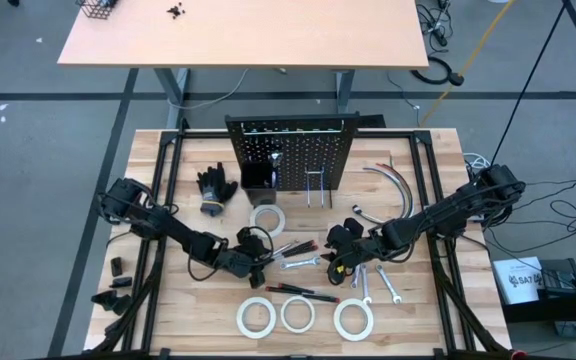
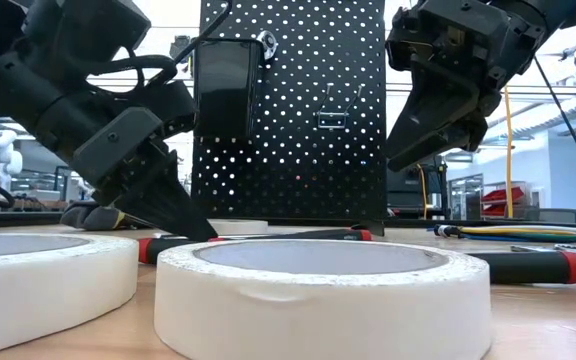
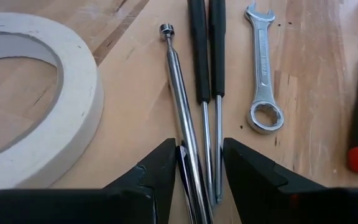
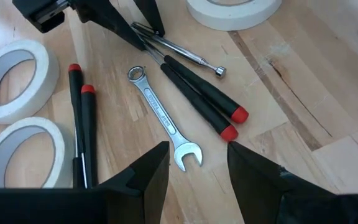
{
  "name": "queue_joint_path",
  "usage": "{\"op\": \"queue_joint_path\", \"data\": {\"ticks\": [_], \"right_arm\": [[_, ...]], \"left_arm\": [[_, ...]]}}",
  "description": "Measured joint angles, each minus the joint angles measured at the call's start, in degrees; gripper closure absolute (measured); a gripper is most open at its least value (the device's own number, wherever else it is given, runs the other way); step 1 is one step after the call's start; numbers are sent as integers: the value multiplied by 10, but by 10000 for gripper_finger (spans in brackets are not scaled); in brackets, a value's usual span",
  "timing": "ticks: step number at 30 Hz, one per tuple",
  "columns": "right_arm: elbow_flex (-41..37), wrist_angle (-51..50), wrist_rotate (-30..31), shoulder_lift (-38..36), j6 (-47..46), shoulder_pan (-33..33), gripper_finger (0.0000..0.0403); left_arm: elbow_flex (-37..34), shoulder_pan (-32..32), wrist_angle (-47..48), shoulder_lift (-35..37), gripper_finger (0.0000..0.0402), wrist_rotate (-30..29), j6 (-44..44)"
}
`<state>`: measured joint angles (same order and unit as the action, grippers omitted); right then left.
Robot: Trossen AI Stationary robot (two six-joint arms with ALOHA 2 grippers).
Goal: Hang tools onto peg board
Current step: Put the silver magnetic telescoping tool into the black bin on the peg board
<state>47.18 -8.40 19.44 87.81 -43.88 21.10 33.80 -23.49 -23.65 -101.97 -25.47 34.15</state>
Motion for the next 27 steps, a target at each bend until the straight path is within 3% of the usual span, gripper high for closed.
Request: {"op": "queue_joint_path", "data": {"ticks": [27], "right_arm": [[0,4,3,0,-32,0,246]], "left_arm": [[-2,-3,42,1,263,18,30]]}}
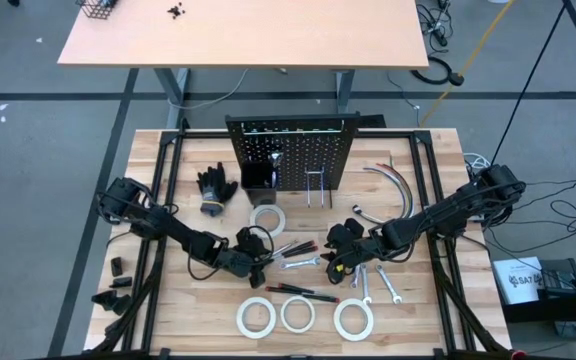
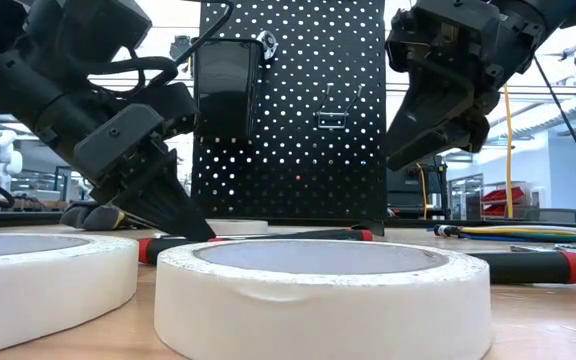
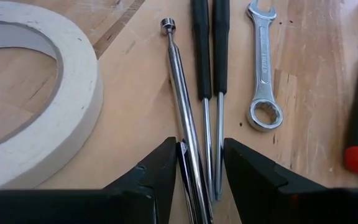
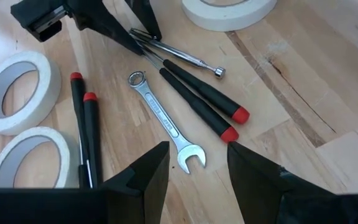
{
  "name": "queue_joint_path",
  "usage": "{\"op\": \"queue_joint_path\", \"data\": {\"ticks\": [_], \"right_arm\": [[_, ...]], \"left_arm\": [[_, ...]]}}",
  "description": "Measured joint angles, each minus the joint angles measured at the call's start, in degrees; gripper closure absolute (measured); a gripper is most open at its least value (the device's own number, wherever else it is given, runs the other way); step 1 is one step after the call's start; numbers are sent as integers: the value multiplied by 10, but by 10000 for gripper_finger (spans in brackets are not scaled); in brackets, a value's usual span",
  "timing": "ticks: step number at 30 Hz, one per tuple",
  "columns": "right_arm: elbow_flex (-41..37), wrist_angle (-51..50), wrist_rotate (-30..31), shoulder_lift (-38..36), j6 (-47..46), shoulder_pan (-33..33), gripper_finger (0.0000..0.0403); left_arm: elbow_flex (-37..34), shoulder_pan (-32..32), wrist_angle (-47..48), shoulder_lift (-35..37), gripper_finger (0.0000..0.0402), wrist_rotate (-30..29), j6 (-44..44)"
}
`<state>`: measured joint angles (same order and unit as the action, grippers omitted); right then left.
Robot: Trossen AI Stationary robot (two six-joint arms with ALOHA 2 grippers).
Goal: Hang tools onto peg board
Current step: Put the silver magnetic telescoping tool into the black bin on the peg board
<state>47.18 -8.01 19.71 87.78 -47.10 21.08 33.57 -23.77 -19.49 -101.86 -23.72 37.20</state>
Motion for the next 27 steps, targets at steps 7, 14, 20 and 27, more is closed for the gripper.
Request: {"op": "queue_joint_path", "data": {"ticks": [7,14,20,27], "right_arm": [[0,1,45,0,-3,0,246],[0,1,45,0,-26,-1,246],[0,1,45,0,-34,-1,246],[0,1,42,0,-48,-1,246]], "left_arm": [[0,-1,30,0,266,-8,-7],[9,-6,40,0,347,-7,-30],[10,-1,56,0,382,6,-30],[7,-3,78,45,383,12,-35]]}}
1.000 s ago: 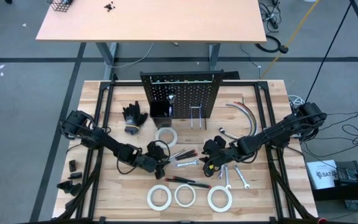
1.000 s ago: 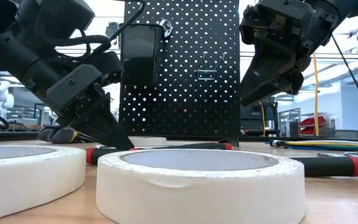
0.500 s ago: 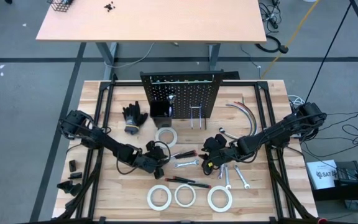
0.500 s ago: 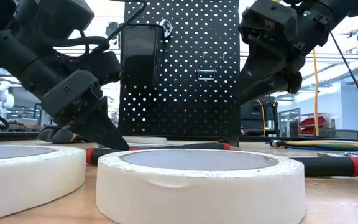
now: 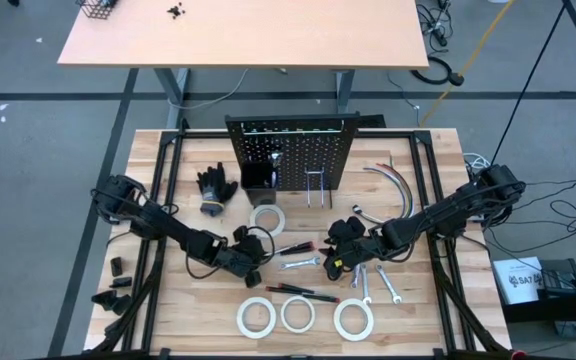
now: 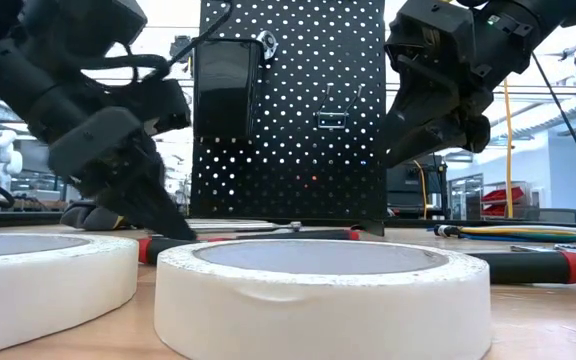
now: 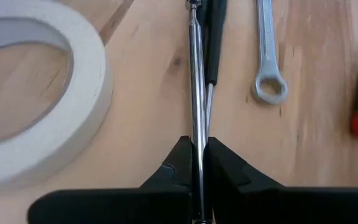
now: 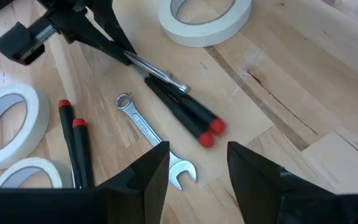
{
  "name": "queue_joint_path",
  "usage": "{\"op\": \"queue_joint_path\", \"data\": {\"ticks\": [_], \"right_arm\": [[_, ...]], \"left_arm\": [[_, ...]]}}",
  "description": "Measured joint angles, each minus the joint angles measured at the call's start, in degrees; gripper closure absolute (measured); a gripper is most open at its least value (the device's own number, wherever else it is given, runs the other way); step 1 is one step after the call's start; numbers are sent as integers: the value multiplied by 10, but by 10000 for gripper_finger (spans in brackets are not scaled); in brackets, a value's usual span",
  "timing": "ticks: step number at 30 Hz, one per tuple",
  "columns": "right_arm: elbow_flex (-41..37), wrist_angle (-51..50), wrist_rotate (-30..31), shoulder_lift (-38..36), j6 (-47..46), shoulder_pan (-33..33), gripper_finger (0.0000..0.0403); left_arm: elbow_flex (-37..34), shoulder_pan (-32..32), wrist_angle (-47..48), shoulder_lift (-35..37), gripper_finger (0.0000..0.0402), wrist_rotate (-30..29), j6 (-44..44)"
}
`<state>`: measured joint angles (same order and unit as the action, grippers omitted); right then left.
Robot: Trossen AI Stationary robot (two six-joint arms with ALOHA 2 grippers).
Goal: Hang tools onto peg board
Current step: Put the silver magnetic telescoping tool into the black bin on the peg board
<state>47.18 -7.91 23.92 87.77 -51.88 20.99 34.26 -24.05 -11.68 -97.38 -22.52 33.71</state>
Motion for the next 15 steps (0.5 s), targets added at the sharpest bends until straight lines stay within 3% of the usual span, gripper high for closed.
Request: {"op": "queue_joint_path", "data": {"ticks": [15], "right_arm": [[0,19,0,0,0,0,246]], "left_arm": [[0,-1,1,34,384,-5,-11]]}}
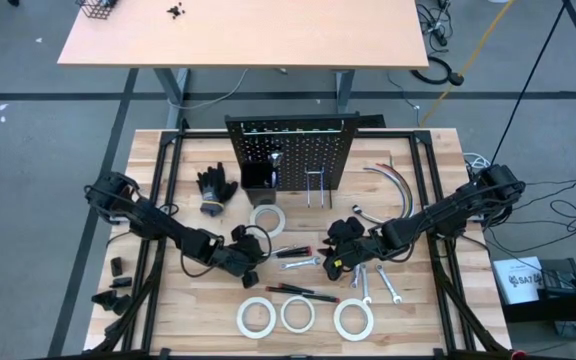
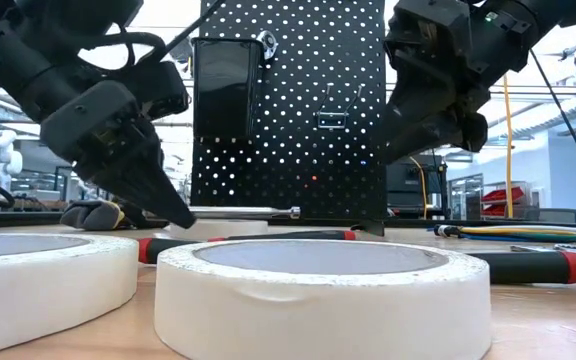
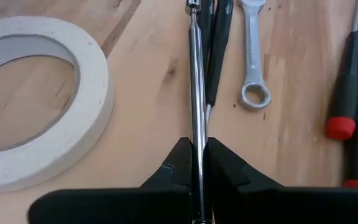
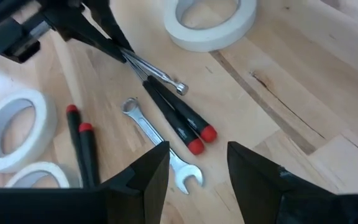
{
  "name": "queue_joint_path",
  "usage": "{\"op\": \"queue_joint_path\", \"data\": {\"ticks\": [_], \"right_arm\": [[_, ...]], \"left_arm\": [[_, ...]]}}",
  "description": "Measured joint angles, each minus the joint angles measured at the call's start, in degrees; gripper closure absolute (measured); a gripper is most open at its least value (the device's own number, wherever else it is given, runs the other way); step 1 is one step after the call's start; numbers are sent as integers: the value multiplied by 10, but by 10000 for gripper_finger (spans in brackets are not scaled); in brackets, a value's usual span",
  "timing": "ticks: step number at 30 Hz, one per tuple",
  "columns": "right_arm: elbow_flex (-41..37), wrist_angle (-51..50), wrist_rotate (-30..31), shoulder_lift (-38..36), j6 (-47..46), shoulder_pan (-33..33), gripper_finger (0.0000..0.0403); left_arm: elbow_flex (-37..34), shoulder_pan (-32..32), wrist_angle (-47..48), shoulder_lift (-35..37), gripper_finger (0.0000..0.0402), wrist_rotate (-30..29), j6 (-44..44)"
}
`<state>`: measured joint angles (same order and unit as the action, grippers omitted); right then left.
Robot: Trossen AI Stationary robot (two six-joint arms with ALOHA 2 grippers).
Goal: Hang tools onto peg board
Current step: Put the silver magnetic telescoping tool into the black bin on the peg board
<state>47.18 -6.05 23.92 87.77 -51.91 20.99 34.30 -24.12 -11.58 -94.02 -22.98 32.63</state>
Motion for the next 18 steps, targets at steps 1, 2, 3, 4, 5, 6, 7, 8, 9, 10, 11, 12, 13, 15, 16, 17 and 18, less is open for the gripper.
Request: {"op": "queue_joint_path", "data": {"ticks": [1,2,3,4,5,6,7,8,9,10,11,12,13,15,16,17,18], "right_arm": [[0,12,0,0,7,0,246],[0,33,0,0,18,0,246],[0,56,-1,0,32,0,246],[0,81,-5,0,50,0,246],[0,109,-16,0,73,0,246],[0,140,-31,0,100,0,246],[0,171,-48,0,129,0,246],[2,201,-70,0,156,0,246],[6,222,-96,0,176,0,246],[17,226,-119,0,183,-2,246],[35,223,-148,0,183,-4,246],[58,207,-171,0,174,-7,246],[83,180,-189,0,166,-11,246],[143,86,-203,0,159,-20,247],[175,34,-208,3,163,-24,248],[208,-13,-209,6,174,-28,250],[240,-62,-208,9,186,-31,252]], "left_arm": [[0,0,-2,3,384,6,0],[0,0,-4,8,384,13,0],[0,0,-6,15,384,22,0],[0,0,-9,24,384,33,0],[1,0,-10,34,384,49,0],[1,0,-10,44,384,65,0],[1,1,-10,56,384,86,0],[1,3,-8,70,384,109,1],[1,7,-4,84,384,136,2],[2,12,7,98,384,162,11],[3,17,23,112,384,184,16],[2,21,43,126,384,203,19],[2,25,58,139,384,215,20],[7,29,91,169,384,234,17],[15,32,108,184,384,241,8],[28,34,128,199,384,244,-5],[43,38,152,213,384,244,-19]]}}
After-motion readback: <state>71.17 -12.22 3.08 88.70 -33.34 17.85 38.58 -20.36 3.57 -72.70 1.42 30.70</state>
